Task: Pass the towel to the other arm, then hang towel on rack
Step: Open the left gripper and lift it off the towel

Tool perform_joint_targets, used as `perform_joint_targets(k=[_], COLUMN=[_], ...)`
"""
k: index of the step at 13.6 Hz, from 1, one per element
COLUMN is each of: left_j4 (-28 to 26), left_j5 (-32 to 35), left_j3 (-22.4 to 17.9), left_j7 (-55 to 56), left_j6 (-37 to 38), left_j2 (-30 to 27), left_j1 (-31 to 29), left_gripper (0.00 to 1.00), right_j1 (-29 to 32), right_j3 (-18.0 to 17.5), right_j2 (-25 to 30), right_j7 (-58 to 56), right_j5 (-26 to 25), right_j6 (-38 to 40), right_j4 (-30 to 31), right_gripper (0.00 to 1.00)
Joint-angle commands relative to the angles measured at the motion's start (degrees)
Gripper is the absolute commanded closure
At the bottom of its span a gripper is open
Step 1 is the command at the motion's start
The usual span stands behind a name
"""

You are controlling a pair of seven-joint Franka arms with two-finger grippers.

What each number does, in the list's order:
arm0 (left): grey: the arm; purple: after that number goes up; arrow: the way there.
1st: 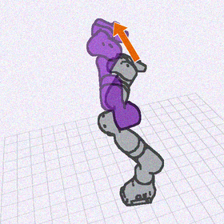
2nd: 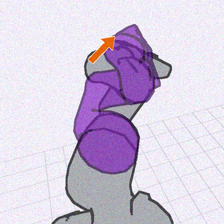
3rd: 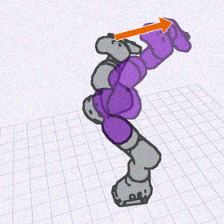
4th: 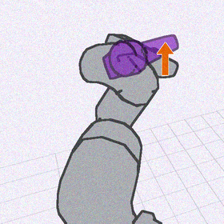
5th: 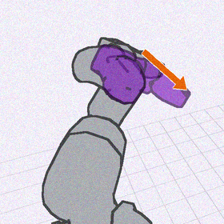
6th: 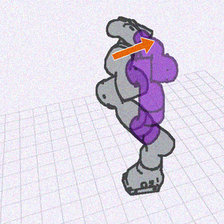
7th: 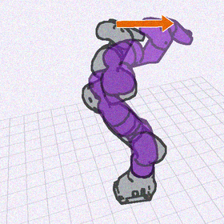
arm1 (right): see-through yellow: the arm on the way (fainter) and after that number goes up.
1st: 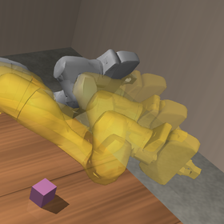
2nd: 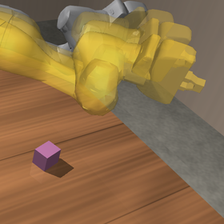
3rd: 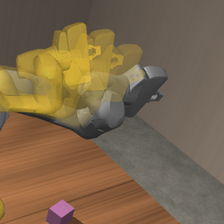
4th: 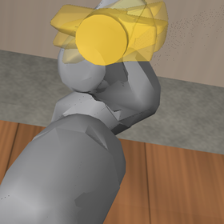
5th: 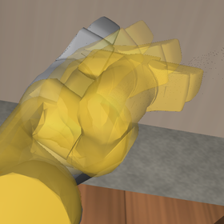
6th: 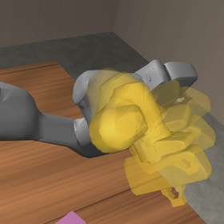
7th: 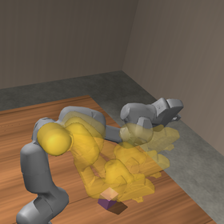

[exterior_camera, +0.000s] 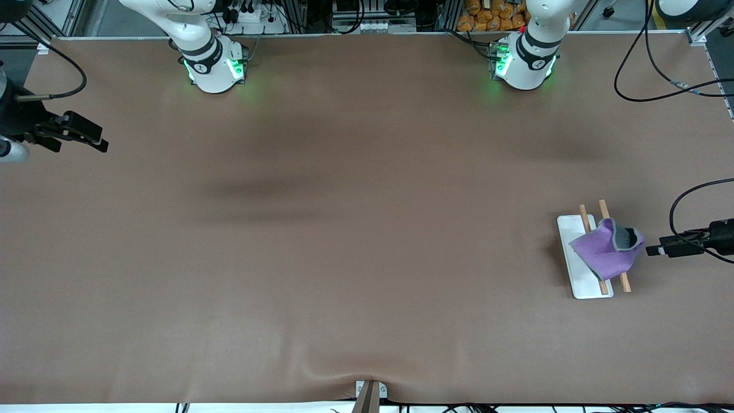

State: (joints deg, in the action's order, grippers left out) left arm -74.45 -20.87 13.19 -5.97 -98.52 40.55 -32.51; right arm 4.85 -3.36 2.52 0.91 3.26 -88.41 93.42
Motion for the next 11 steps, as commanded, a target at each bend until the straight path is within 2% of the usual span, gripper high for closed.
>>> perform_joint_targets(k=[1, 11], left_j4=[-0.3, -0.3], left_j5=[0.4, 2.4], left_j3=[-0.1, -0.2], left_j7=[3.5, 4.0], left_j6=[0.2, 1.8], left_j2=[-1.2, -3.3], left_j1=[1.2, 2.0], left_gripper=[0.0, 0.0], right_j1=[0.8, -0.1], right_j3=[-0.6, -0.9], right_j2=[-1.2, -1.2], right_j7=[-0.3, 0.4], right_j5=[-0.7, -0.8], right_j6=[1.4, 1.1], right_j4=[-3.2, -3.7], right_gripper=[0.0, 0.0])
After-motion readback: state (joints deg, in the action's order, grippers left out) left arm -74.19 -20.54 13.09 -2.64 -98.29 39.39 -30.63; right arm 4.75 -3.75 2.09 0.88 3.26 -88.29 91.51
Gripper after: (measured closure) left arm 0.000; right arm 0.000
